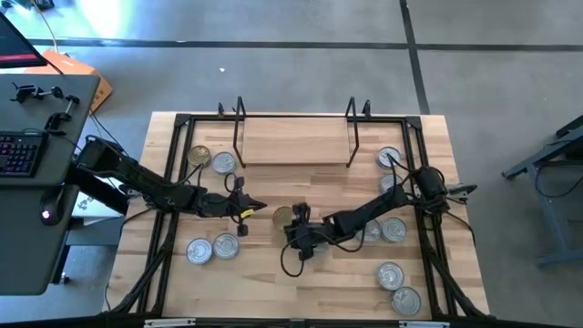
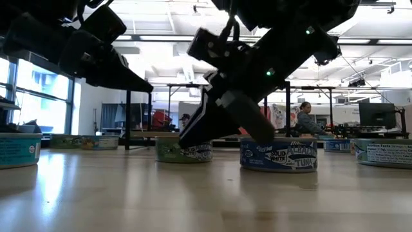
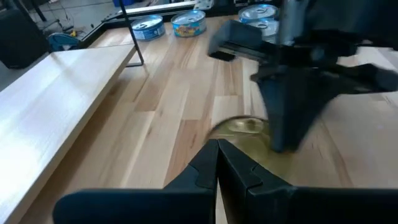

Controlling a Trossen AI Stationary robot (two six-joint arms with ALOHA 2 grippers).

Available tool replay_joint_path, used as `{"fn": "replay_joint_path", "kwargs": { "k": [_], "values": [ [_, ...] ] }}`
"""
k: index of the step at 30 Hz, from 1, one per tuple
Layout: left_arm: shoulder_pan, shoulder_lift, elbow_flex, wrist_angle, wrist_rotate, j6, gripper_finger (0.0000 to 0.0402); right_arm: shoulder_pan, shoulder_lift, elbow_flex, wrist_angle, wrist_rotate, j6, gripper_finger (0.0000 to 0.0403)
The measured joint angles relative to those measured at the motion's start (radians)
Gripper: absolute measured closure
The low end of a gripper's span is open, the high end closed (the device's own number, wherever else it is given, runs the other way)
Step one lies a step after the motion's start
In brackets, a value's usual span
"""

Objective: Stack canned seafood by type on shelf
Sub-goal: Put the light green tuna can on the shelf

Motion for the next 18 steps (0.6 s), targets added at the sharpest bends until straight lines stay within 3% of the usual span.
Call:
{"fn": "replay_joint_path", "kwargs": {
  "k": [3, 6, 12, 18],
  "values": [
    [-0.021, -0.008, 0.000, -0.034, 0.021, 0.084, 0.0401, -0.014, 0.000, 0.000, -0.009, 0.050, 0.001, 0.0396],
    [-0.064, -0.019, 0.000, -0.090, 0.000, 0.181, 0.0401, -0.045, -0.001, 0.000, -0.013, 0.041, 0.048, 0.0397],
    [-0.126, -0.033, 0.000, -0.125, -0.106, 0.166, 0.0401, -0.093, -0.013, -0.002, -0.018, -0.003, 0.070, 0.0401],
    [-0.166, -0.035, 0.000, -0.151, -0.124, 0.161, 0.0401, -0.102, -0.066, -0.007, -0.094, -0.007, 0.053, 0.0403]
  ]
}}
